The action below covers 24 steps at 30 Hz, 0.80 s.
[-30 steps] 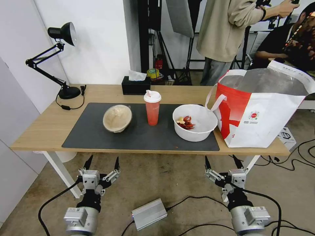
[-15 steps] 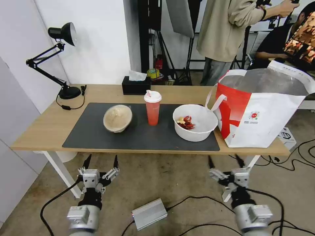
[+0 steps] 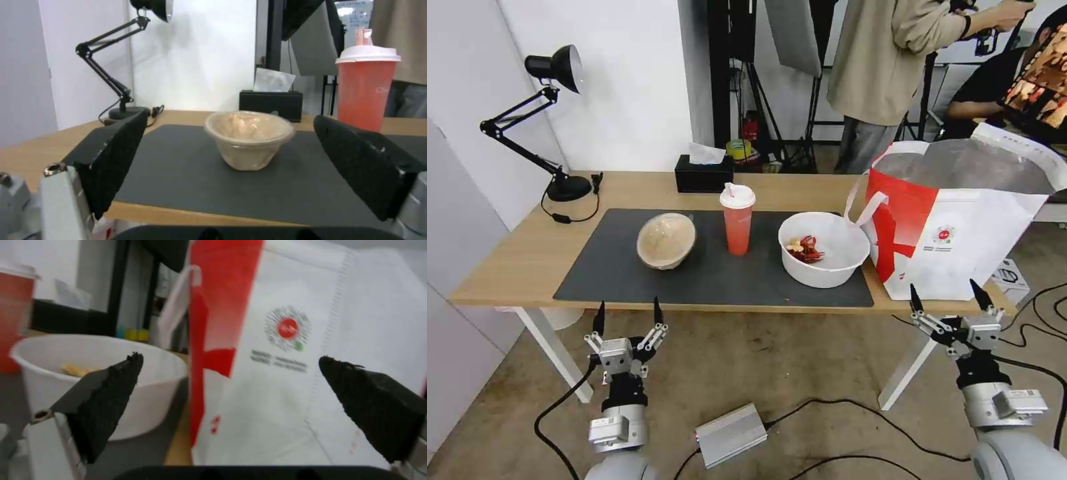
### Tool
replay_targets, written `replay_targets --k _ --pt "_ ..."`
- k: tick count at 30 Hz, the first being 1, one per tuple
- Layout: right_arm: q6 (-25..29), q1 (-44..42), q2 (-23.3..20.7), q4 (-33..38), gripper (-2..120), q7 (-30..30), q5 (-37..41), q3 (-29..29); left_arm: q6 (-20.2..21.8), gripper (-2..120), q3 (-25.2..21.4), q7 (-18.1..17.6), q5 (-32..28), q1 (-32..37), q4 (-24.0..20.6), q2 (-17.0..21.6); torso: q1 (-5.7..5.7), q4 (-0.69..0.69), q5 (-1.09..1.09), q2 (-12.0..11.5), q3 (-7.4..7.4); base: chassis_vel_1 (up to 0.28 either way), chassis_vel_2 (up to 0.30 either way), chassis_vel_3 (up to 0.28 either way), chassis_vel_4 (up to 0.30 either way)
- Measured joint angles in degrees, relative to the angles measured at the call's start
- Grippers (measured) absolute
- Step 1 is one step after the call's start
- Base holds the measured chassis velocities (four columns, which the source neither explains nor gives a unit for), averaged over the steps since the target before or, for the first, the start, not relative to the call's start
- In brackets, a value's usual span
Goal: Pick up the trash from the table and place it into the takeout bag.
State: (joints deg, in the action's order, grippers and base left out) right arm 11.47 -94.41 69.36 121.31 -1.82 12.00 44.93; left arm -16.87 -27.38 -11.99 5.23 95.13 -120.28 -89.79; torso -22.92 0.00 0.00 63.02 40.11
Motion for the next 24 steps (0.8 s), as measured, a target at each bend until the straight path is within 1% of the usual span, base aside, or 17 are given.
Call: replay_targets --k 5,11,15,17,18,21,22,24 --pt "0.01 -0.59 -0.78 1.92 93 -0.99 0.19 -0.48 -0.17 100 -0.11 0.30 -0.06 0.71 -0.32 0.17 0.00 0.00 0.00 0.00 0.00 0.000 0.000 0.000 0.000" --pt "-0.03 -1.61 -1.42 4.01 92 -1.71 1.43 -0.94 -0.23 100 0.21 1.39 -0.05 0.87 -0.42 0.79 0.00 -0.01 -0.01 0.00 0.00 0.000 0.000 0.000 0.000" --pt "-0.15 -1.68 -2.58 5.14 92 -2.61 2.05 -1.83 -0.23 100 0.17 2.07 -0.03 0.91 -0.40 1.38 0.00 -0.01 -0.01 0.01 0.00 0.000 0.000 0.000 0.000" --pt "-0.40 -1.11 -4.12 5.67 92 -3.20 2.59 -2.68 -0.27 100 -0.20 2.32 -0.07 0.88 -0.35 1.72 0.01 -0.01 0.00 0.01 0.00 0.000 0.000 0.000 0.000" --pt "-0.40 -1.11 -4.12 5.67 92 -3.20 2.59 -2.68 -0.27 100 -0.20 2.32 -0.07 0.88 -0.35 1.72 0.01 -0.01 0.00 0.01 0.00 0.000 0.000 0.000 0.000" --pt "-1.28 0.71 -7.41 5.87 92 -3.82 3.80 -3.98 -0.39 100 -0.51 2.70 -0.25 0.80 -0.30 2.01 0.00 -0.01 0.00 0.01 0.00 0.000 0.000 0.000 0.000" --pt "-1.28 0.71 -7.41 5.87 92 -3.82 3.80 -3.98 -0.39 100 -0.51 2.70 -0.25 0.80 -0.30 2.01 0.00 -0.01 0.00 0.01 0.00 0.000 0.000 0.000 0.000" --pt "-2.59 2.15 -10.27 6.32 92 -4.29 7.17 -5.05 -0.50 100 -0.54 2.83 -0.33 0.73 -0.16 2.08 0.00 0.00 0.00 0.01 0.00 0.000 0.000 0.000 0.000"
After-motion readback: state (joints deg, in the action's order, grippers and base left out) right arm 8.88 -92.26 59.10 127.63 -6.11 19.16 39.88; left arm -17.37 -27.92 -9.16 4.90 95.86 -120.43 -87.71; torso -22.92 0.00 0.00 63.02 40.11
